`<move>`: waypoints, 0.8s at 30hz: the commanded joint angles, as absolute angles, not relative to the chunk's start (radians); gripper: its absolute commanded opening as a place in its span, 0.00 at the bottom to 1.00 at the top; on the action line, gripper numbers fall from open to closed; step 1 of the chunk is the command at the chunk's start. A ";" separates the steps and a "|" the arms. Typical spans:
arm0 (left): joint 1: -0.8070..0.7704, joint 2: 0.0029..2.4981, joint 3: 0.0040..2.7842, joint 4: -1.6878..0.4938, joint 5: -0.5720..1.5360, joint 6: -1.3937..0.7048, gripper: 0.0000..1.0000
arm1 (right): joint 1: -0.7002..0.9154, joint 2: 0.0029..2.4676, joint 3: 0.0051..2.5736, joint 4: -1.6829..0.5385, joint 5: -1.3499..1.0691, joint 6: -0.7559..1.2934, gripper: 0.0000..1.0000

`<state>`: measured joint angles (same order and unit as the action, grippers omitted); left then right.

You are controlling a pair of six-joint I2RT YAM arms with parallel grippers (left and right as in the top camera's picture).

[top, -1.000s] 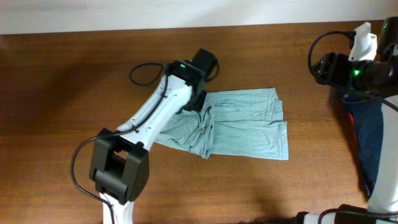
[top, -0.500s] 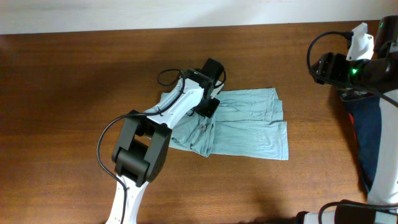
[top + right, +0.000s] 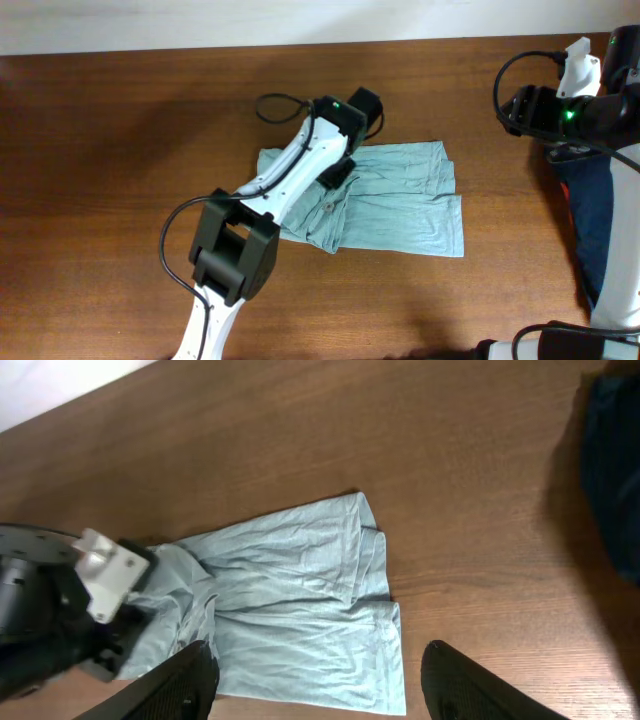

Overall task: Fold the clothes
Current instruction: 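Lift the shirt's left end with the left gripper and fold it rightward, then release the shirt and raise both grippers to the sides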

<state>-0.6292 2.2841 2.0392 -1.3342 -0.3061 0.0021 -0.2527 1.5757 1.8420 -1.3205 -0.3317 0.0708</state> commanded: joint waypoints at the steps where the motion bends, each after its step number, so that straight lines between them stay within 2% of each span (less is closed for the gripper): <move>1: -0.572 2.271 2.075 -1.418 -0.466 -0.067 0.43 | -0.250 1.578 1.851 -1.325 -0.341 0.068 0.70; 7: -0.475 2.180 2.135 -1.610 -0.517 -0.156 0.43 | -0.207 1.578 1.851 -1.322 -0.340 0.059 0.70; 12: -0.348 2.005 2.135 -1.657 -0.484 -0.197 0.43 | -0.143 1.578 1.851 -1.346 -0.339 0.059 0.71; 16: -0.218 1.866 2.135 -1.620 -0.303 -0.154 0.43 | -0.085 1.578 1.851 -1.359 -0.336 0.059 0.71; 21: -0.105 1.792 2.064 -1.544 0.139 0.116 0.44 | 0.002 1.579 1.850 -1.359 -0.337 0.060 0.72; 24: -0.093 1.791 1.948 -1.510 0.202 0.173 0.44 | 0.055 1.592 1.849 -1.367 -0.336 0.069 0.72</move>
